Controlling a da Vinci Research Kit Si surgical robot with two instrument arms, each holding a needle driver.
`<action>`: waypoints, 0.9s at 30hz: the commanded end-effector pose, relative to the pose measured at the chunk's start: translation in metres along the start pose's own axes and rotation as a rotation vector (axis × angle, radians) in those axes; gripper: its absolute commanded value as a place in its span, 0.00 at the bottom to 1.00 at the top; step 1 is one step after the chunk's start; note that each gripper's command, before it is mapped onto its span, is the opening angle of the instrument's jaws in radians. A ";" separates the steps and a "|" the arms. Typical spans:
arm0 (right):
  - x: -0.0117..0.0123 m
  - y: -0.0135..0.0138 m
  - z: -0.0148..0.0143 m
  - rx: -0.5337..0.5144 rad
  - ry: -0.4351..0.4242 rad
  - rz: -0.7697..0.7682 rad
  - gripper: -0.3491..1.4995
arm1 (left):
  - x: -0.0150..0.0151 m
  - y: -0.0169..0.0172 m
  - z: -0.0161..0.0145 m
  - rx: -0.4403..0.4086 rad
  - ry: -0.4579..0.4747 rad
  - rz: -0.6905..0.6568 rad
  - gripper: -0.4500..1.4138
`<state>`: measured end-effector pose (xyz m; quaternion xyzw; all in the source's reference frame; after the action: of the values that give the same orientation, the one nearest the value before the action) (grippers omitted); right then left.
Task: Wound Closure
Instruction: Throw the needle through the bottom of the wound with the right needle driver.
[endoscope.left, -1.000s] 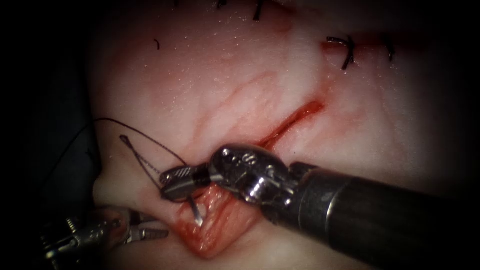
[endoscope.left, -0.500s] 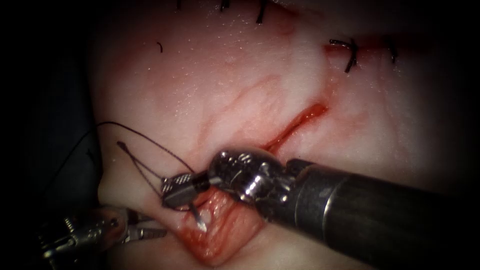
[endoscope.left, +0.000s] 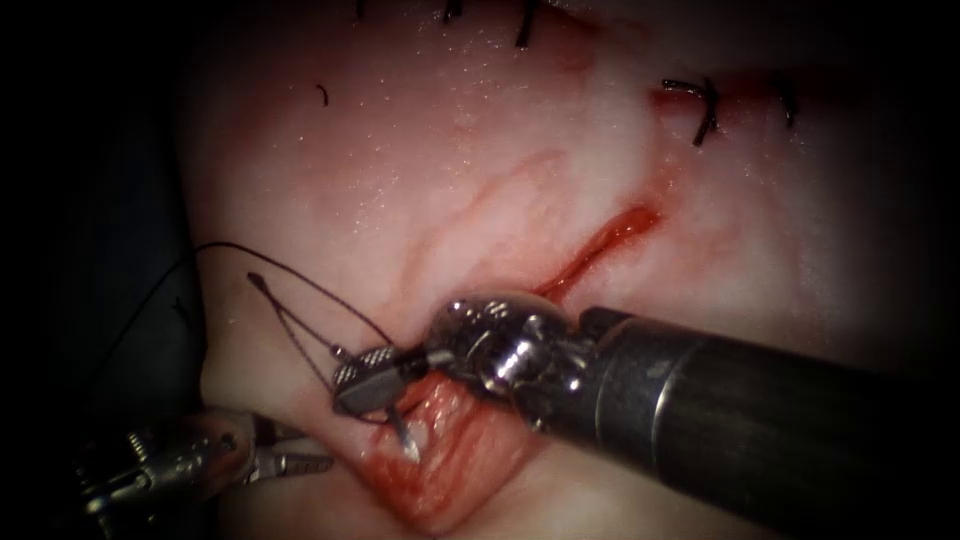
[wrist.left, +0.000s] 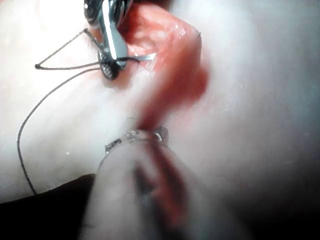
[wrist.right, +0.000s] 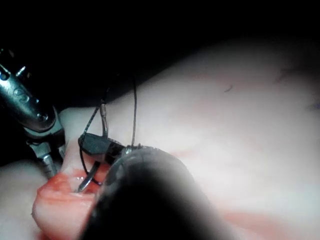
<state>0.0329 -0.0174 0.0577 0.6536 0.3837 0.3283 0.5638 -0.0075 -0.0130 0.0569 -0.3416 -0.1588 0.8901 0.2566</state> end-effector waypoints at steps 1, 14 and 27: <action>0.0005 0.0001 0.0004 0.005 -0.001 -0.001 0.00 | 0.0002 -0.0003 0.0007 -0.001 0.001 0.001 0.29; -0.0001 -0.0007 0.0005 0.051 -0.013 0.056 0.00 | 0.0003 -0.0003 0.0005 0.006 0.002 0.000 0.29; -0.0013 -0.0014 0.0001 0.070 -0.022 0.112 0.00 | 0.0004 -0.0004 0.0005 0.006 0.002 0.000 0.28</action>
<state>0.0315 -0.0188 0.0560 0.6972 0.3511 0.3402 0.5244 -0.0074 -0.0129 0.0567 -0.3409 -0.1565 0.8902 0.2585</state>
